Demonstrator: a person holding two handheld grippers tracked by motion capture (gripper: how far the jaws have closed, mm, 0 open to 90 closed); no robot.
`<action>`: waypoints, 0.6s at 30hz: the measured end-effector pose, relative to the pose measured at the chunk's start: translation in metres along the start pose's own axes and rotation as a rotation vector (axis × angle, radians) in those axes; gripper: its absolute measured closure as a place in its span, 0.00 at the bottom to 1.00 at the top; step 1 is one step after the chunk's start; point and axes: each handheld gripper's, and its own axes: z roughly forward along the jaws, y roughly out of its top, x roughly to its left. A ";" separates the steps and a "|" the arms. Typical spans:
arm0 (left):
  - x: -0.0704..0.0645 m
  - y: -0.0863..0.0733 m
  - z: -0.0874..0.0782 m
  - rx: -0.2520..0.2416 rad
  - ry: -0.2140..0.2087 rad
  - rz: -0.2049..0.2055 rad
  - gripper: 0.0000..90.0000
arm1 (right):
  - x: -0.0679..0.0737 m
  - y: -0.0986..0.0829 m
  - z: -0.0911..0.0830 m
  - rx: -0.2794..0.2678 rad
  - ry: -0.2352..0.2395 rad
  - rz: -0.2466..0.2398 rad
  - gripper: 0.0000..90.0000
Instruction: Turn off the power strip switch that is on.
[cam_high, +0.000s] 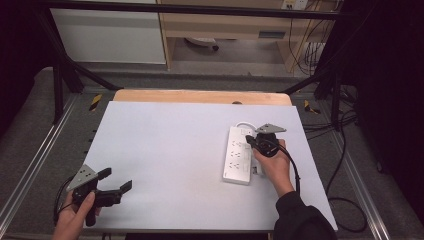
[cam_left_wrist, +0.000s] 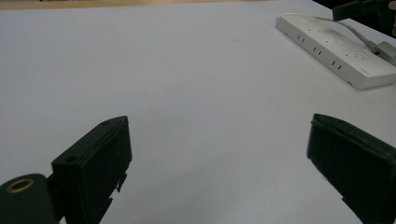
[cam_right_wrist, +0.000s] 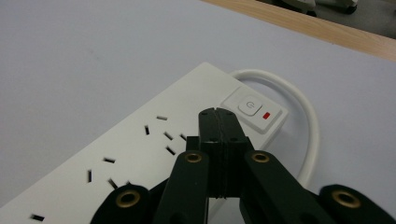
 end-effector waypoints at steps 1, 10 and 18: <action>0.000 0.000 0.000 0.000 0.001 0.000 0.07 | 0.000 0.000 0.000 0.000 0.000 0.000 1.00; 0.000 0.000 0.000 0.000 -0.002 0.000 0.07 | 0.003 -0.002 -0.002 -0.008 0.000 0.000 1.00; -0.001 0.000 0.000 0.000 -0.002 -0.002 0.07 | 0.005 -0.007 -0.005 -0.021 0.004 0.031 1.00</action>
